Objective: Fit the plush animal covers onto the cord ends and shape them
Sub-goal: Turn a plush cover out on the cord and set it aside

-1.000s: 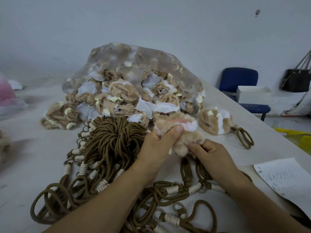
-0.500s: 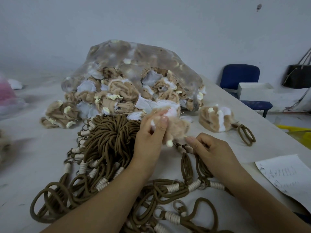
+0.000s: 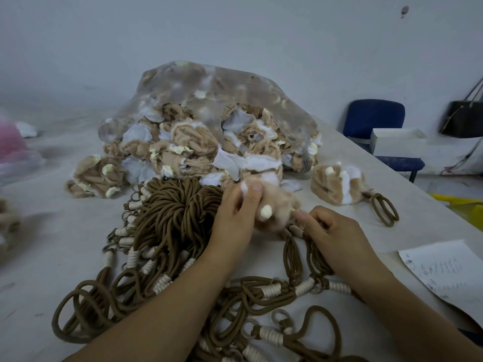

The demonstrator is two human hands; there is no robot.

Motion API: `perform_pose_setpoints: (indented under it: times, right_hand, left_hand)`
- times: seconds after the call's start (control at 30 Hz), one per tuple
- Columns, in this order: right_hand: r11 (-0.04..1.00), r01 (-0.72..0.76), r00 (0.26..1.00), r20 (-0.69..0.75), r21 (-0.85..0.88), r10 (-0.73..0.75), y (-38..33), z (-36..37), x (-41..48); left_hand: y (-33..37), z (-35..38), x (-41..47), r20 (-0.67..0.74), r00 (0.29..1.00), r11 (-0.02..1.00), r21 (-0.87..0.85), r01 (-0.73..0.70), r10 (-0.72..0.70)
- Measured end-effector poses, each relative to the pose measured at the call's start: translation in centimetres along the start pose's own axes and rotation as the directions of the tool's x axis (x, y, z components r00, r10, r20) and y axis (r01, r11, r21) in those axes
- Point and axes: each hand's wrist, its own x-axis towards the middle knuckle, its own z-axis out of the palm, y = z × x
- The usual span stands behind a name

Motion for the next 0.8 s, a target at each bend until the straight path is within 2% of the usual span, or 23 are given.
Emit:
perform_pose_setpoints:
  times: [0.1,0.2,0.43,0.53,0.67,0.8]
  right_hand:
    - [1.0,-0.008,1.0,-0.008,-0.021,0.008,0.2,-0.1,0.1]
    - [0.999,-0.008,1.0,-0.003,-0.037,0.008,0.4,0.0,0.3]
    - [0.999,-0.045,0.997,0.058,-0.022,0.046,0.8,-0.1,0.3]
    - [0.999,-0.045,0.997,0.058,-0.018,0.046,0.6,-0.4,0.4]
    - [0.999,0.033,0.998,0.059,-0.028,-0.031,0.5,-1.3,0.6]
    - [0.995,0.094,0.995,0.045,-0.015,-0.093,0.6,-2.1,0.7]
  left_hand:
    - [-0.3,0.1,0.3,0.009,0.995,0.995,-0.004,0.098,-0.098]
    - [-0.6,-0.1,0.6,-0.019,0.991,0.991,-0.018,0.136,-0.136]
    - [-0.5,-0.7,0.7,-0.091,0.996,0.999,0.031,0.022,-0.019]
    - [-0.3,-0.7,0.7,-0.041,0.999,0.998,0.054,-0.012,0.015]
    - [-0.1,-0.6,0.6,0.015,0.998,0.992,0.103,-0.069,0.068]
    - [0.3,-0.6,0.4,0.085,0.992,0.992,0.07,-0.101,0.095]
